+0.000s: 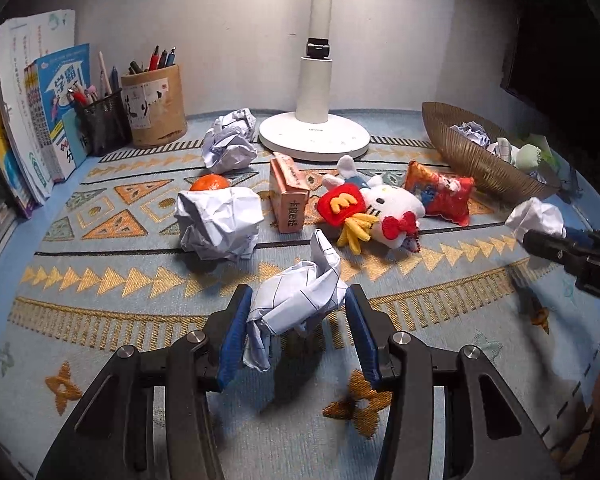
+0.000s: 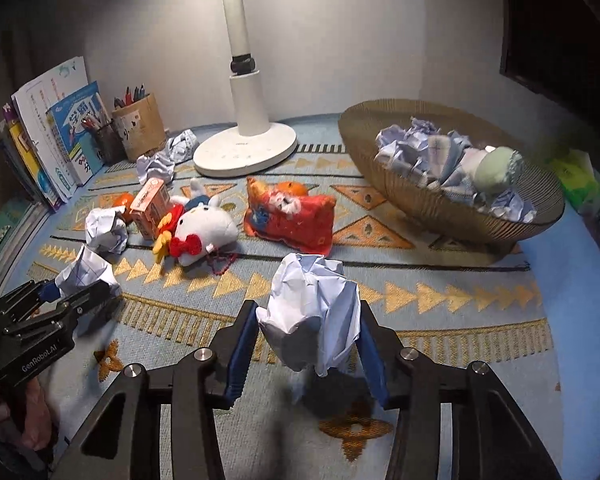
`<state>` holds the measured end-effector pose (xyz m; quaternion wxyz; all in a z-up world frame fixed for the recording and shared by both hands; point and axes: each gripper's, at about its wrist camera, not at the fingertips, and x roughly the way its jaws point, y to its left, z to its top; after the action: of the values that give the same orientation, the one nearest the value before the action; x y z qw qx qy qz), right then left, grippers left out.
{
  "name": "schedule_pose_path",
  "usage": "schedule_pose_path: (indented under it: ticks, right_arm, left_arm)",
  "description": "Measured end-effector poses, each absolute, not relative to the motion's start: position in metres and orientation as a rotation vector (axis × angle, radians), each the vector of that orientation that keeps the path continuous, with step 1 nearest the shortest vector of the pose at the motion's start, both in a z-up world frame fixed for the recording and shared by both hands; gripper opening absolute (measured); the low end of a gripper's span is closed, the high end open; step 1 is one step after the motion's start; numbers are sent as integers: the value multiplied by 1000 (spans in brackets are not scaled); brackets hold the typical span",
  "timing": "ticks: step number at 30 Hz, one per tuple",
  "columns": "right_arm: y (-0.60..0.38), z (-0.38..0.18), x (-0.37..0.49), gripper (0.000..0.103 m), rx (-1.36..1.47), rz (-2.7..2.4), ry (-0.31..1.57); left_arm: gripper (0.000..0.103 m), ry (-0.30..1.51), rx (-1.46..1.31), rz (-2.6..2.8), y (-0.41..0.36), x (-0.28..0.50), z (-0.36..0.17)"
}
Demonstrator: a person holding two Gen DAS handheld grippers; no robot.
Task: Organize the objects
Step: 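Carry both paper balls to the glass bowl and open both grippers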
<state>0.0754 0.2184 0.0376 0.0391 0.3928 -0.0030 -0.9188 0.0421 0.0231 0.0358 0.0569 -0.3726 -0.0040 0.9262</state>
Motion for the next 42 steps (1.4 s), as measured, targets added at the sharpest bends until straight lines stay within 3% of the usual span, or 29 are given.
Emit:
schedule_pose_path:
  ticks: [6,14,21,31,34,35,36,42]
  right_arm:
    - [256,95,75,47,1031,-2983,-16]
    - [327,165,52,47,805,-3168,-233]
    - [405,165,21,47,742,-3221,-564]
    - [436,119,-9,47,866,-3214,-670]
    - [434,117,-13,54,899,-3222,-643]
    - [434,116,-15,70,914,-3222,-640]
    - [434,115,-13,77,906,-3224,-654]
    - [444,105,-10,77,858,-3159,-751]
  left_arm:
    - [45,9,-929,2782,58,21,104]
    - [45,-19,-711,2680,134,-42,175]
    - [45,-104,-789,2563,193,-109,142]
    - [45,-84,-880,2520,217,-133,91]
    - [62,-108,-884,2516,216,-134,87]
    - [79,-125,-890,2512,214,-134,86]
    - [85,-147,-879,2514,211,-133,87]
    - [85,-202,-849,2516,199,-130,97]
